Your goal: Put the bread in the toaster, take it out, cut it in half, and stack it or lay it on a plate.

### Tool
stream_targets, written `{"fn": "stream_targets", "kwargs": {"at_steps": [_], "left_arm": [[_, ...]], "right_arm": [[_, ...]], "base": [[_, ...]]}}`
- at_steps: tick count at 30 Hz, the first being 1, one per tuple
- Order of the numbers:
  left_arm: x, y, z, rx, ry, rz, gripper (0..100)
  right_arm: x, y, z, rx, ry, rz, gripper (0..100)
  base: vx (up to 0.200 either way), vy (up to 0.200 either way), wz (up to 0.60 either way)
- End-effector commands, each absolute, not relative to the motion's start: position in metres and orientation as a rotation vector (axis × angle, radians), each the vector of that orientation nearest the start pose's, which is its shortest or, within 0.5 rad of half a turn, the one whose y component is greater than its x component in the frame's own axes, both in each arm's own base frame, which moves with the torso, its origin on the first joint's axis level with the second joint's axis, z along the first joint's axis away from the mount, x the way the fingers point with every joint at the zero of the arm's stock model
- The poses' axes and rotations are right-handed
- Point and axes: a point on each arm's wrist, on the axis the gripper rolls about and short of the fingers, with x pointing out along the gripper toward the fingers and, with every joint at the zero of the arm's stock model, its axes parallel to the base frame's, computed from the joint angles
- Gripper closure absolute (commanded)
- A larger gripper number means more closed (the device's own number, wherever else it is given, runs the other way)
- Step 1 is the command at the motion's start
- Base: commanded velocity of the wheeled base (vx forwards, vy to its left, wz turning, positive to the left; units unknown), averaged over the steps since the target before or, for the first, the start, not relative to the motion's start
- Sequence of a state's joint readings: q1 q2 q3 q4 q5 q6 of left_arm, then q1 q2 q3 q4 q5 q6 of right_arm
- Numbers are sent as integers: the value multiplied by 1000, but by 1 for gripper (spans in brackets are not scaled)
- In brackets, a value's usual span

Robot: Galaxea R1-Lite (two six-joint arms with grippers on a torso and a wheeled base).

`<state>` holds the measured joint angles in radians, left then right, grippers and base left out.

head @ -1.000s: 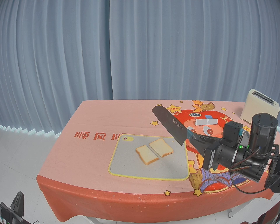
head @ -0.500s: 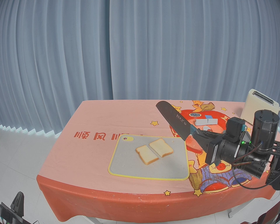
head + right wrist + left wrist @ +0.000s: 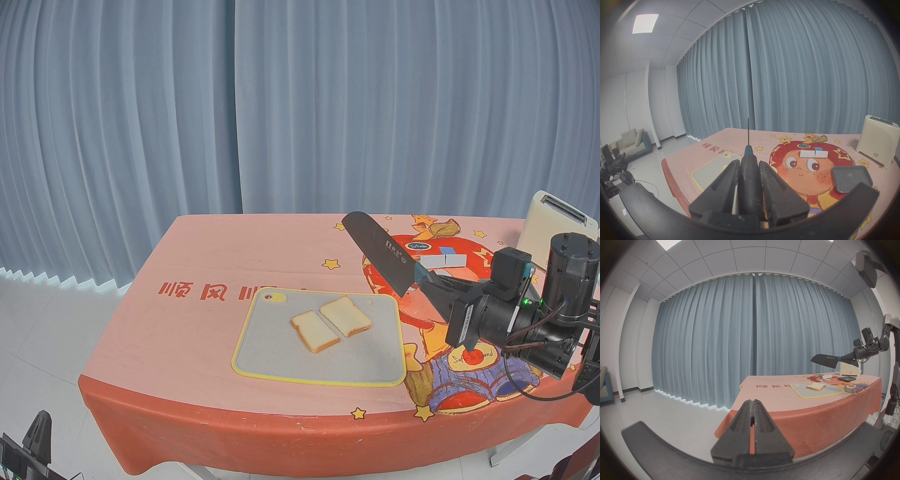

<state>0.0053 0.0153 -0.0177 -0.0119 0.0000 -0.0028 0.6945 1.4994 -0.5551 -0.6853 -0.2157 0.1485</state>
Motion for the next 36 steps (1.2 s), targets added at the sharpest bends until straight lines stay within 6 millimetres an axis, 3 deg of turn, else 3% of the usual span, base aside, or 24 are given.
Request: {"fn": "stream_targets", "kwargs": {"at_steps": [1,21,36], "left_arm": [[-23,0,77,-3,-12,6,100],[-23,0,77,-3,-12,6,100],[-23,0,77,-3,-12,6,100]], "right_arm": [[190,149,179,47,241,452,100],[191,149,184,57,184,417,100],[198,145,185,55,173,298,100]], "base": [[0,0,0],[0,0,0],[0,0,0]]}}
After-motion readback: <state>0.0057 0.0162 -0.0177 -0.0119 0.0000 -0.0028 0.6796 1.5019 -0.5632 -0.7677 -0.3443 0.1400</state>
